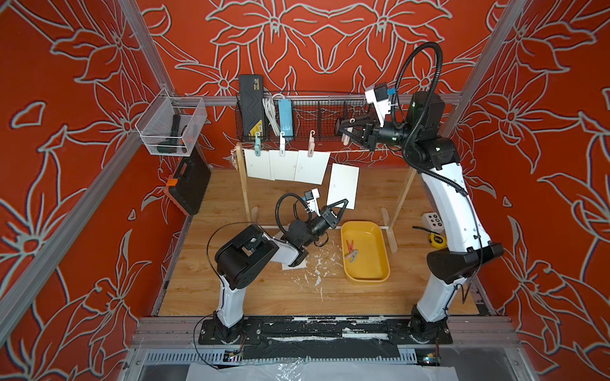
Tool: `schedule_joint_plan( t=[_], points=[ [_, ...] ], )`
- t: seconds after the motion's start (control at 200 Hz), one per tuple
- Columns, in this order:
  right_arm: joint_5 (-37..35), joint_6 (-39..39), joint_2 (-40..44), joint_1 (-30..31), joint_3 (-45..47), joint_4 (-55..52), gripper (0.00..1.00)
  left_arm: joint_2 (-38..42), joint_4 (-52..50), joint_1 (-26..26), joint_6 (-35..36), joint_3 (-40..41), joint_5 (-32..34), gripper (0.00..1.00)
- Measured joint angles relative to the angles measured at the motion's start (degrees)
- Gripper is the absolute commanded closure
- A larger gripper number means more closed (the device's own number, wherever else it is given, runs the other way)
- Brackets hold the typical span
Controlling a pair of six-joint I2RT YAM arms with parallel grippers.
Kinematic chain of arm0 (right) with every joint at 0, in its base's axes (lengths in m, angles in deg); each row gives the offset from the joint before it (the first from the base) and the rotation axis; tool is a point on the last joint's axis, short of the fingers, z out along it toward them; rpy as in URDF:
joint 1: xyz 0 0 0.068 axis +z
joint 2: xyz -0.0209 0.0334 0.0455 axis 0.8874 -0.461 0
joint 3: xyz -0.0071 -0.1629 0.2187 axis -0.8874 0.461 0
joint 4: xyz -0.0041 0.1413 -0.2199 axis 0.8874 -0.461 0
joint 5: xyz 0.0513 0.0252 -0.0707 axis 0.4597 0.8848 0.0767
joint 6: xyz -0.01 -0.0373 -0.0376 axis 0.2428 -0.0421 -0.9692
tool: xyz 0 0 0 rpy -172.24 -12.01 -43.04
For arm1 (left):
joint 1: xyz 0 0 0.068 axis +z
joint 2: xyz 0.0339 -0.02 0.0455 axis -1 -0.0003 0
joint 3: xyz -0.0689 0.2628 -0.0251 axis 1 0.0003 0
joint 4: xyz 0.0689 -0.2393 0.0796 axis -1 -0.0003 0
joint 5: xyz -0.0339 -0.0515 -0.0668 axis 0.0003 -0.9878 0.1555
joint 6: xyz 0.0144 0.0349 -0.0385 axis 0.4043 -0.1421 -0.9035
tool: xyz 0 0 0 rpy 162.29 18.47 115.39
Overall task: Remove the postcards from the strings
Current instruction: Remove the clamp from the clothesline, then place the postcard on the postcard.
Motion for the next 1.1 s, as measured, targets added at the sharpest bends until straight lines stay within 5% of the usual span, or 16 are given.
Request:
schedule_joint_plan(
  t=[0.626,1.101],
  points=[
    [-9.92,-2.56,30.25,0.00,36.46,1.99,0.81,10.86,0.00,0.07,-0.90,26.75,1.57,1.00],
    [-16.74,3.91,43.34,1.18,67.80,6.36,0.81,23.80,-0.20,1.27,-0.83,46.86,5.99,1.00]
  ],
)
